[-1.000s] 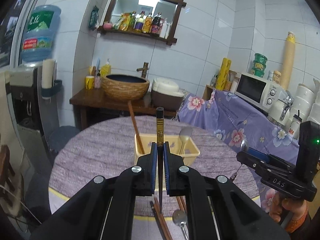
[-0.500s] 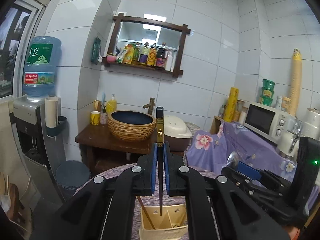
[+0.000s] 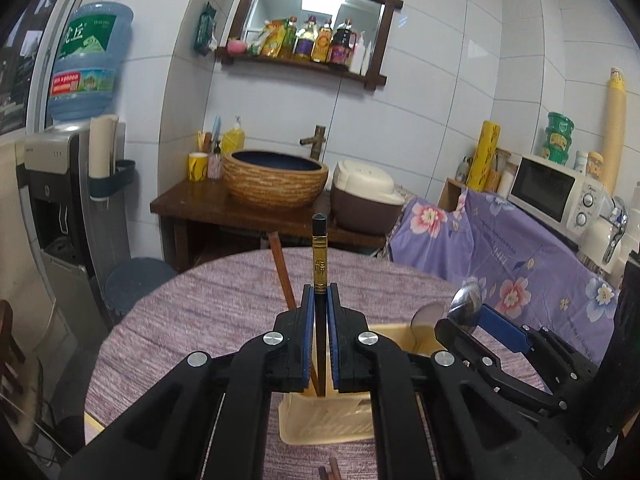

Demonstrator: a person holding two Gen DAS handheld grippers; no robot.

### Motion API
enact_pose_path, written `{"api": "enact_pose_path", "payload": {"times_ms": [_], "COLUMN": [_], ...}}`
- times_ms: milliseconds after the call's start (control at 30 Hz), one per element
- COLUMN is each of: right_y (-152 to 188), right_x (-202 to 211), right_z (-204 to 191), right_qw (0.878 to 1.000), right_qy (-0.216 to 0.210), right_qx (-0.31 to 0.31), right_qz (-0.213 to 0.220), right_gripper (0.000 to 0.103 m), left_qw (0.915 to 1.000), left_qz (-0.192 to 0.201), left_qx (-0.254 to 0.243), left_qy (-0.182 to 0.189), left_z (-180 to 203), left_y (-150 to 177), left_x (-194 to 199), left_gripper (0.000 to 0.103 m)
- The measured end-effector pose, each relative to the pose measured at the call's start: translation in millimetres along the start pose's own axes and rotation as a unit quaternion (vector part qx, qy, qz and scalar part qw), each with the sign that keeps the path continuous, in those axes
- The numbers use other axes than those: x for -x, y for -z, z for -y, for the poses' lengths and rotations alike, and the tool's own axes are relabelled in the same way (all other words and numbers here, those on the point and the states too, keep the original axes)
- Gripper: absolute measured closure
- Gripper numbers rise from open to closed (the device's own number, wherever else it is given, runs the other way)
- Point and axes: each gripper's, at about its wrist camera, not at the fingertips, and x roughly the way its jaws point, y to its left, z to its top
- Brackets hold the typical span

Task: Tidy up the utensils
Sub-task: 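Carry the black chopstick with the left tool while the right tool carries the ladle into the basket, then open both tools to release the chopstick and ladle into the basket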

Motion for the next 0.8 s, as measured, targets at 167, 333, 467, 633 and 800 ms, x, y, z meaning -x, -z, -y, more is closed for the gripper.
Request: {"api": "enact_pose_path", "payload": {"times_ms": [167,333,467,633,800], "right_y": [15.6,18.0,18.3,21.3,43.5], "right_x": [-6.3,-4.9,0.0,18.5,44.4], "right_z": [1.7,-1.4,3.5,7.8,11.8], "right_qw": [1.000,1.000,1.000,1.000,0.999], "right_qy": [0.007,0.012,0.007,0.007,0.020], "right_qx": [0.003,0.012,0.005,0.000,0.005], "right_qz": [-0.005,0.000,0.007,0.006,-0.033], "right_gripper": [0.055,0.055,0.046,0.035,0.035], "left_qw": [0.9999,0.9996,0.9998,0.9998,0.9983], "left_qz": [-0.013,-0.025,-0.021,-0.018,-0.056], "left_qx": [0.003,0.004,0.006,0.000,-0.003], "left_qy": [-0.007,-0.009,-0.001,-0.001,-0.010], "left_z": [-5.4,-5.5,-6.8,-7.2,-11.8], "left_y": [14.4,18.3,16.9,23.4,56.6], "left_x": [-10.2,-16.0,-9.8,8.7,24.1], "left_gripper": [0.096,0.101,0.101,0.100,0.074]}}
